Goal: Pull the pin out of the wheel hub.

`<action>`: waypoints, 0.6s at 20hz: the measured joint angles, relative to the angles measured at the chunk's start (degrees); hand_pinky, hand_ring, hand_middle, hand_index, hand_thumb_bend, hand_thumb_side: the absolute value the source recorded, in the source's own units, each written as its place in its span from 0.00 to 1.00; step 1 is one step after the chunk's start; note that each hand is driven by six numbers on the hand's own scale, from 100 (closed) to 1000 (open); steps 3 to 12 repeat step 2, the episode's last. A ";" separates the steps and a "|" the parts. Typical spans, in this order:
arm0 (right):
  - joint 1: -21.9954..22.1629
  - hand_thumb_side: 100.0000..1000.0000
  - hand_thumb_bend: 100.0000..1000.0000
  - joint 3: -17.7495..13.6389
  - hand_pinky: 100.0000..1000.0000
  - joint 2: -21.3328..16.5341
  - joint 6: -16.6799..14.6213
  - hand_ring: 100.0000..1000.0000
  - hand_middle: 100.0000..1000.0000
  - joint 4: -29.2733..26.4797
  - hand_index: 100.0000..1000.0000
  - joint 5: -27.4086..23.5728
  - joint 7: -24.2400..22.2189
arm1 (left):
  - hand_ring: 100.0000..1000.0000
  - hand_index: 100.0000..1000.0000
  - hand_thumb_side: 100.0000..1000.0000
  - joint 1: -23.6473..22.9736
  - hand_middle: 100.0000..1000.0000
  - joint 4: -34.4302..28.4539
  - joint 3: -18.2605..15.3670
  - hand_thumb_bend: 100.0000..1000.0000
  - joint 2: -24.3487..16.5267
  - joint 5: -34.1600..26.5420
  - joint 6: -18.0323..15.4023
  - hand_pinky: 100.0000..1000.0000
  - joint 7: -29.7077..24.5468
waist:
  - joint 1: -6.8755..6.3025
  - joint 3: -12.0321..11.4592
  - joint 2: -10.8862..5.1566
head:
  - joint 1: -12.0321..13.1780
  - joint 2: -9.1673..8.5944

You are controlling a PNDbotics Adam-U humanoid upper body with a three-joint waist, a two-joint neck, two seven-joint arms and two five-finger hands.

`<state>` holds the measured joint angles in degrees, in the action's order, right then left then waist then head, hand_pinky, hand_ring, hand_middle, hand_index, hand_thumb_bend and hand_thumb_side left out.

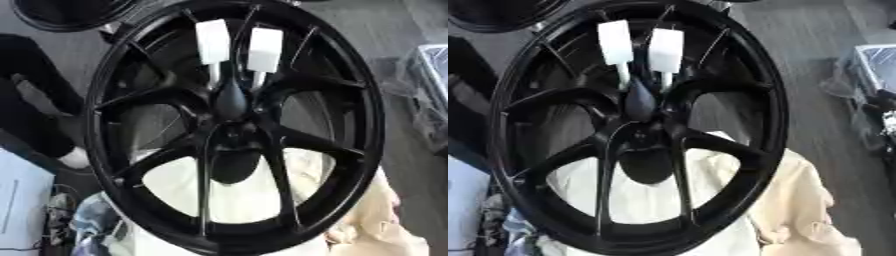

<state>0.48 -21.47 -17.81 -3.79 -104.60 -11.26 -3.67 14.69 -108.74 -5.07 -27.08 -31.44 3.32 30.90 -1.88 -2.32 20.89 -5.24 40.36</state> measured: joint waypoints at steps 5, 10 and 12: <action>-0.06 0.61 0.00 0.00 1.00 0.00 -0.10 0.86 0.79 -0.05 0.85 -0.16 0.10 | 0.61 0.71 0.83 0.40 0.63 0.06 0.52 0.10 2.26 -0.92 -1.61 0.67 -0.01 | 0.05 0.18 0.08 | 0.16 -0.21; -0.06 0.61 0.00 0.00 1.00 0.00 -0.10 0.86 0.79 -0.05 0.85 -0.16 0.10 | 0.61 0.71 0.83 0.40 0.63 0.06 0.52 0.10 2.26 -0.92 -1.61 0.67 -0.01 | 0.05 0.18 0.08 | 0.16 -0.21; -0.06 0.61 0.00 0.00 1.00 0.00 -0.10 0.86 0.79 -0.05 0.85 -0.16 0.10 | 0.61 0.71 0.83 0.40 0.63 0.06 0.52 0.10 2.26 -0.92 -1.61 0.67 -0.01 | 0.05 0.18 0.08 | 0.16 -0.21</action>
